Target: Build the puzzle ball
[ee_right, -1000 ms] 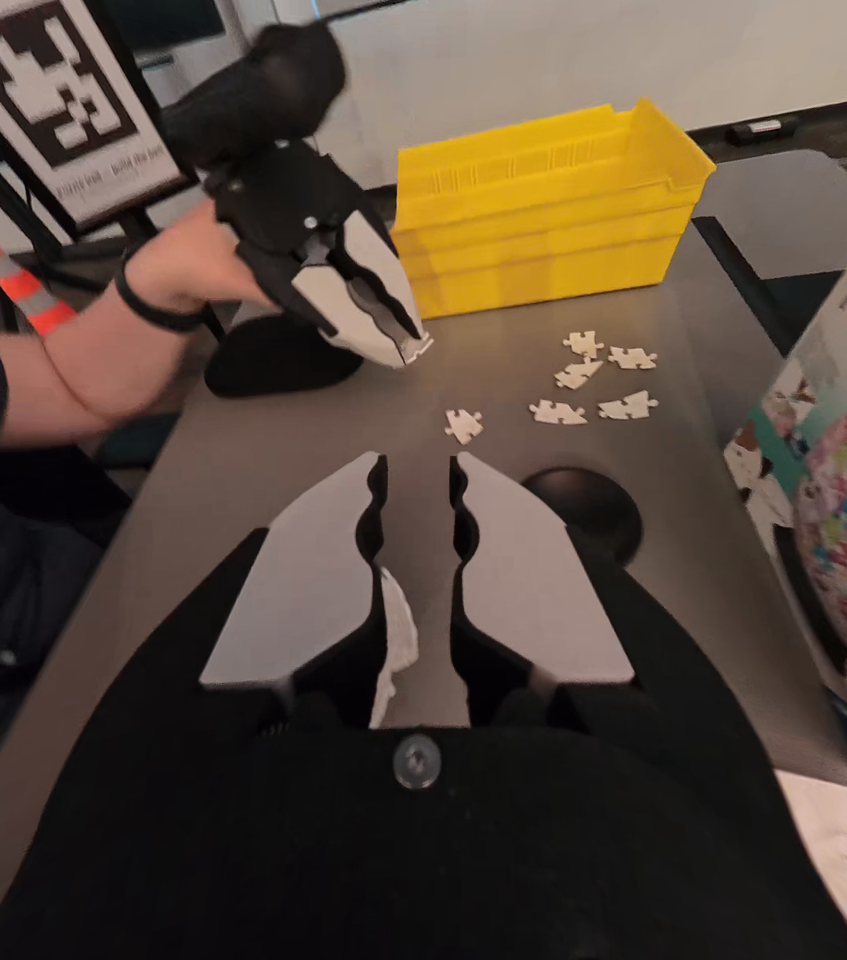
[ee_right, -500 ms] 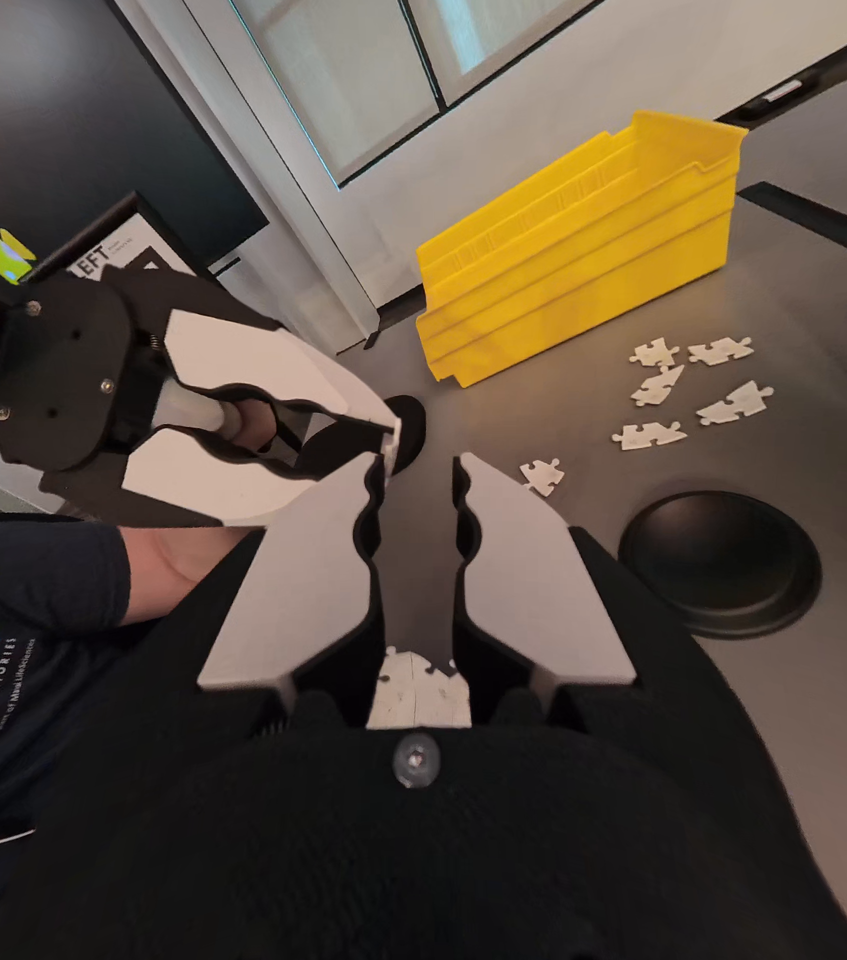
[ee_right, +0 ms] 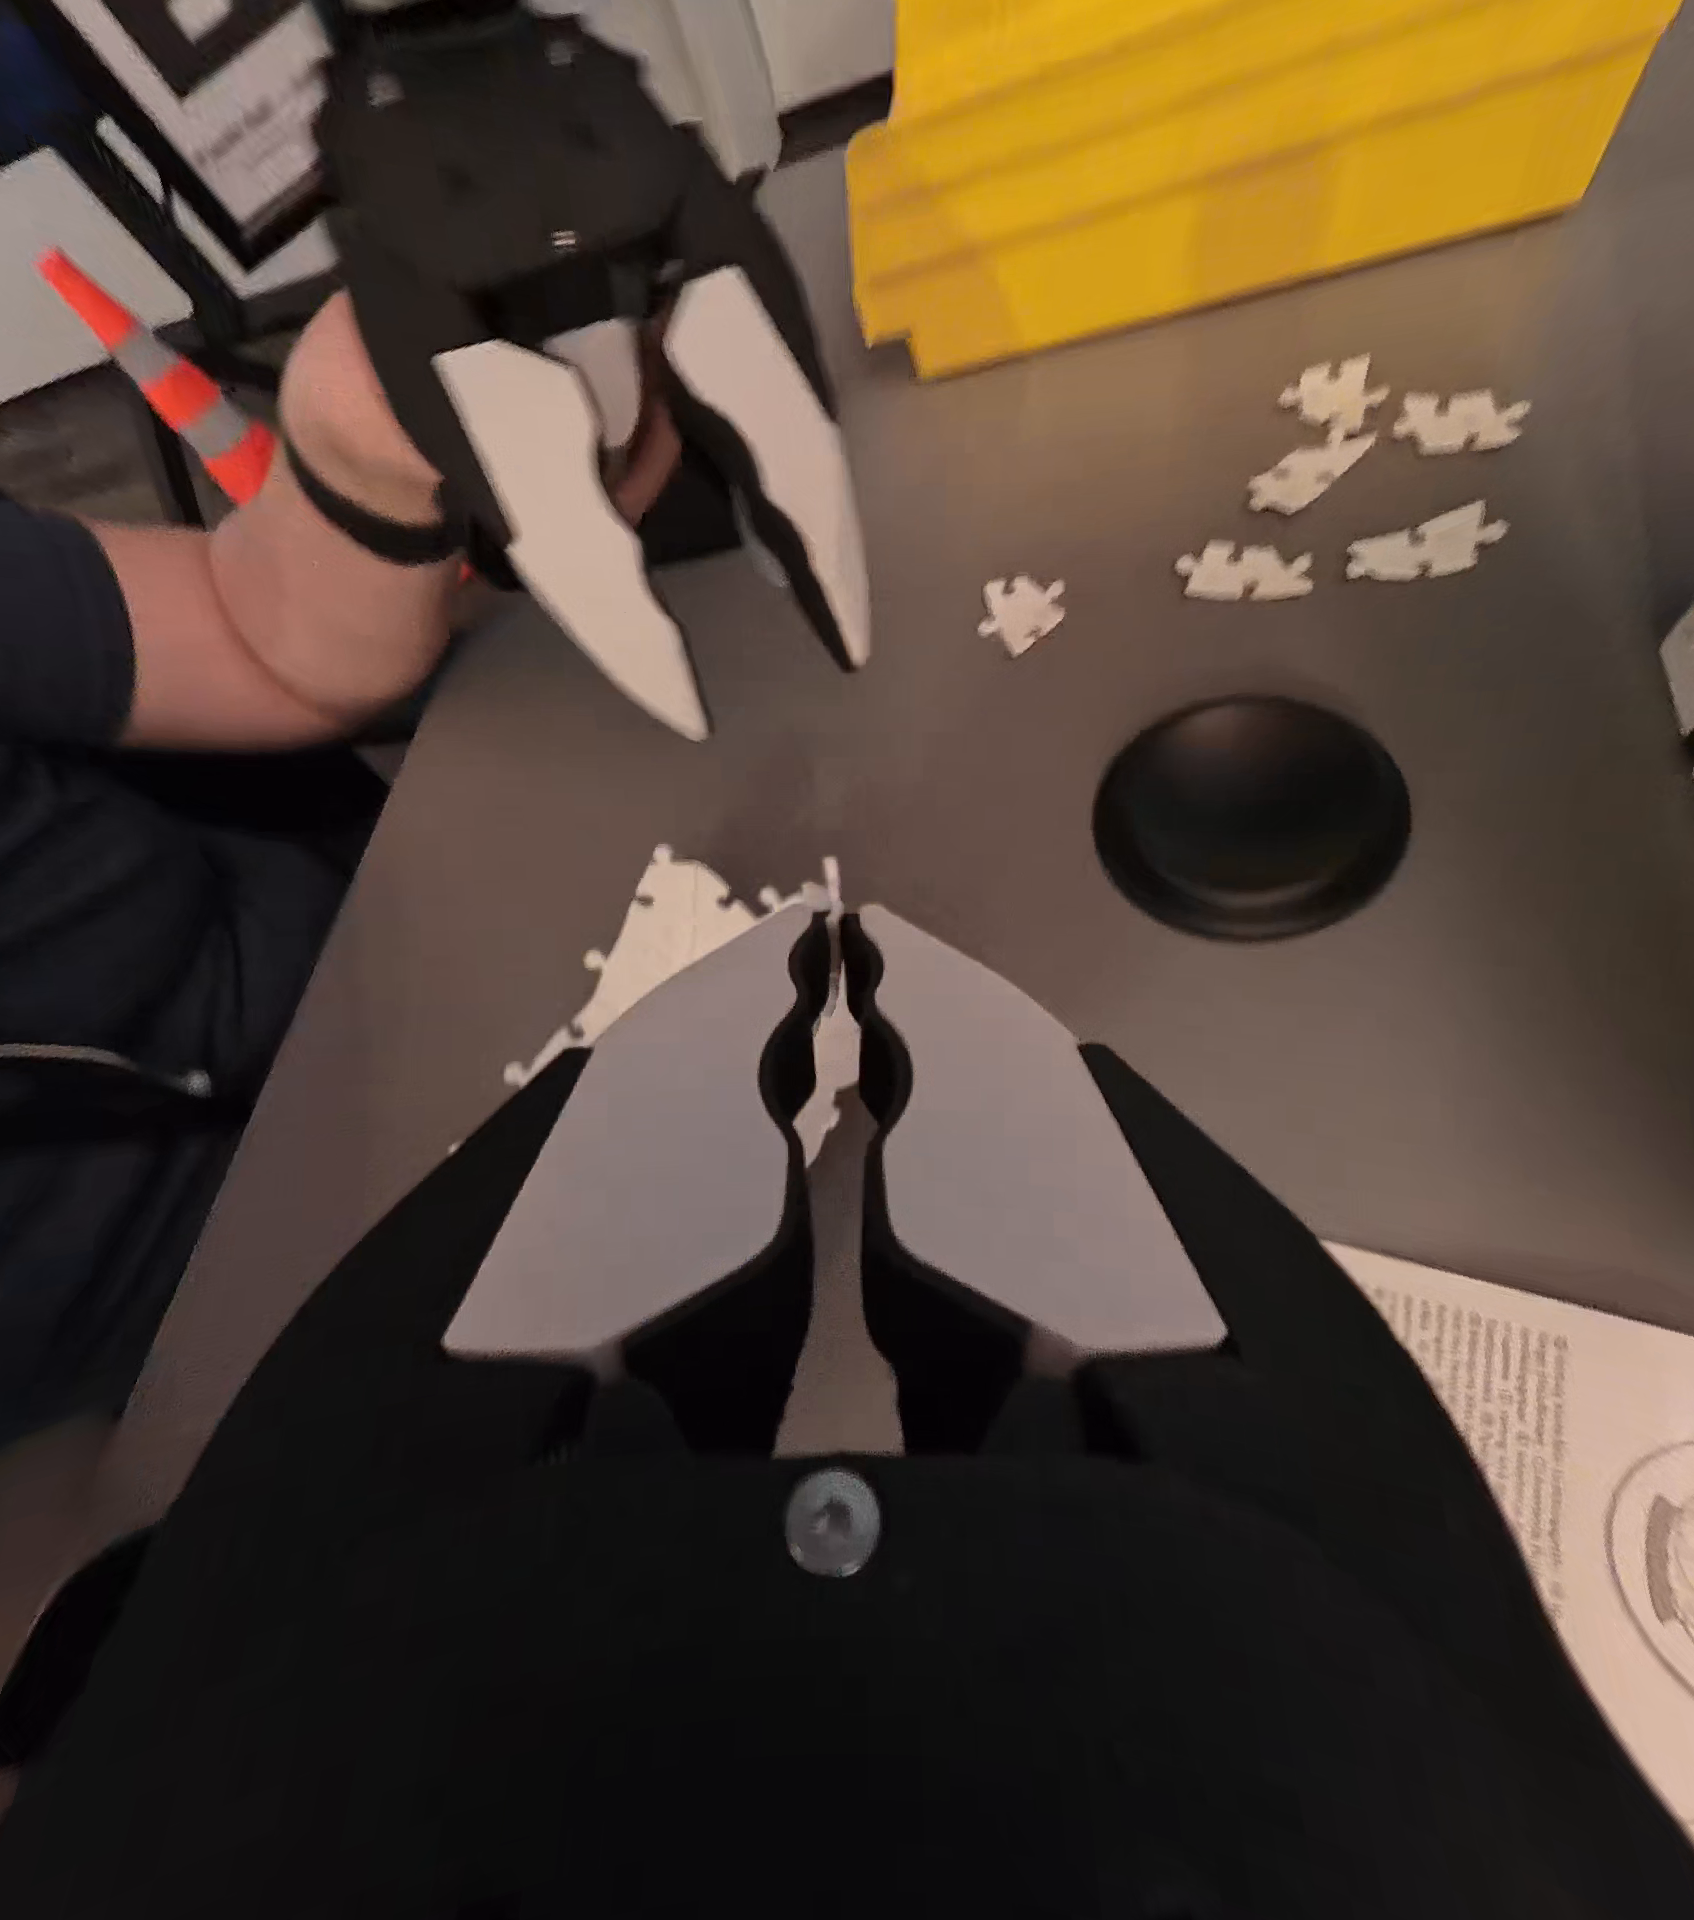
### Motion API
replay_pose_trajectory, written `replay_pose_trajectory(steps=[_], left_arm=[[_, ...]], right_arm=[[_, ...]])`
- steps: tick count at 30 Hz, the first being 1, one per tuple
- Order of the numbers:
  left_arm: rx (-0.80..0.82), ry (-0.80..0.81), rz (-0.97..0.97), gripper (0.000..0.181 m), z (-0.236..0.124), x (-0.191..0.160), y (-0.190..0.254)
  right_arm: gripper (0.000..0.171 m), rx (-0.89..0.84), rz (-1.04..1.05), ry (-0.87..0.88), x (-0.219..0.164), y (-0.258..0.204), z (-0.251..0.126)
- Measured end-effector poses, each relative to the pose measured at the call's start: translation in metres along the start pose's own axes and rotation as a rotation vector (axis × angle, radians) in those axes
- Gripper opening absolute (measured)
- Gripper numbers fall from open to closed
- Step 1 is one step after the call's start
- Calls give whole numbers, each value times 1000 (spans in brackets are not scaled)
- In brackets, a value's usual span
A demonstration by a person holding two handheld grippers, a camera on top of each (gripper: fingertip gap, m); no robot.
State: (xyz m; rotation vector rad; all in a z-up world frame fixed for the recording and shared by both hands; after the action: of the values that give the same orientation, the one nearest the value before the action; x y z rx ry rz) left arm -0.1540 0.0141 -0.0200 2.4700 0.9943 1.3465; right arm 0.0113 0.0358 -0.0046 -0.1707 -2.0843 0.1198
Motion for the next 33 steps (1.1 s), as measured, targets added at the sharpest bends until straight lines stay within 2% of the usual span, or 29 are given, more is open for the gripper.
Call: replay_pose_trajectory(steps=[2, 9, 15, 24, 33], left_arm=[[-80, -47, -31, 42, 18, -2, -8], [-271, -241, 33, 55, 61, 8, -15], [-445, -366, 68, 57, 82, -5, -5], [-514, -479, 71, 50, 99, -18, -7], [-535, -481, 78, 41, 101, -9, -10]], right_arm=[[3, 54, -15, -23, -7, -5, 2], [3, 47, 38, -156, -27, -10, 5], [3, 46, -1, -342, -45, -14, 21], [3, 95, 34, -423, -52, -13, 36], [3, 102, 40, -572, -42, -9, 42]])
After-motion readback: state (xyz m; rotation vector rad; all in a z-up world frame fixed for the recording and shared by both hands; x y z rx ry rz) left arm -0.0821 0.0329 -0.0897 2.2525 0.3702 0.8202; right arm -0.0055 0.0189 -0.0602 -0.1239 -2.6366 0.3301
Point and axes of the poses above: each gripper's, where its closed fingertips meet, z out along the fingers, x out of its top, y = z × x across the jaws, the point moved 6 cm from there along -z, back along the fingers, and after that the axes turned 10 degrees about -z, right-handed, at the moved point
